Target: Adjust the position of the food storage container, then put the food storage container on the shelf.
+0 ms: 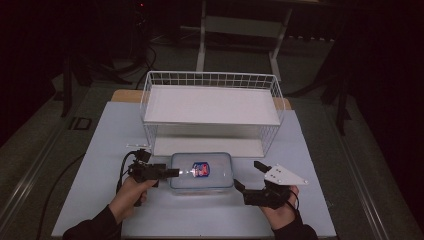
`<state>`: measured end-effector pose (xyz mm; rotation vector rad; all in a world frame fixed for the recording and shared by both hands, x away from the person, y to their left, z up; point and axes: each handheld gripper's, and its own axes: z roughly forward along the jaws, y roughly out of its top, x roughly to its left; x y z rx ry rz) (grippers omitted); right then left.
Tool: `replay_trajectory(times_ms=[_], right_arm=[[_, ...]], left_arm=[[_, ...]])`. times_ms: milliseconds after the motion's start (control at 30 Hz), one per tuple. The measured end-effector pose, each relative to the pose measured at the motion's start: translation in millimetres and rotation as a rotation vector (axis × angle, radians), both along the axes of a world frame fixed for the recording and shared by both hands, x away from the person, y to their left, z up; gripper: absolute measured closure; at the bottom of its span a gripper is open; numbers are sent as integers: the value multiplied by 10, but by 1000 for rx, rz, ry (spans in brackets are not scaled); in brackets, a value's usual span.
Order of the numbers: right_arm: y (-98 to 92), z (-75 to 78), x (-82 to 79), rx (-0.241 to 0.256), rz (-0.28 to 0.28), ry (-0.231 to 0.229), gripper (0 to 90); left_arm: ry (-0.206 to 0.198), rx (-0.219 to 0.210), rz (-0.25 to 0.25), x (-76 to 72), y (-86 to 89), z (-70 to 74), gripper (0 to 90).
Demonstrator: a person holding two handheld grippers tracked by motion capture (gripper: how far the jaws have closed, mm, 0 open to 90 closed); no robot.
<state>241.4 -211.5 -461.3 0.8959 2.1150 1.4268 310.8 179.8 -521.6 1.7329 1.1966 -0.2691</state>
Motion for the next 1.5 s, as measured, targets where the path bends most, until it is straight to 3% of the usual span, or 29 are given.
replay_trajectory(times_ms=[267, 533, 667, 700, 800, 867, 1067, 1267, 1500], right_arm=[[-16, -27, 19, 0, -1, 19, 103], [-27, -49, 33, 2, -4, 32, 103], [-36, -71, 67, 4, -10, 52, 104], [-41, -72, 72, 7, -14, 55, 103], [-50, -78, 85, 6, -17, 64, 103], [-69, -103, 127, 16, -28, 101, 105], [-90, -193, 268, 49, -17, 241, 135], [-93, -264, 392, 125, 26, 378, 155], [-79, -334, 493, 153, 58, 466, 218]], left_arm=[[43, -20, 1, 18, 18, -52, 76], [99, -60, 11, 49, 47, -100, 171], [130, -96, -1, 69, 63, -133, 316], [150, -121, -15, 76, 70, -150, 332], [156, -136, -15, 82, 107, -150, 354], [139, -124, -15, 63, 117, -123, 437], [129, -137, -20, 36, 124, -115, 461], [64, -131, -49, -40, 112, -66, 498], [-13, -113, -93, -112, 100, -27, 524]])
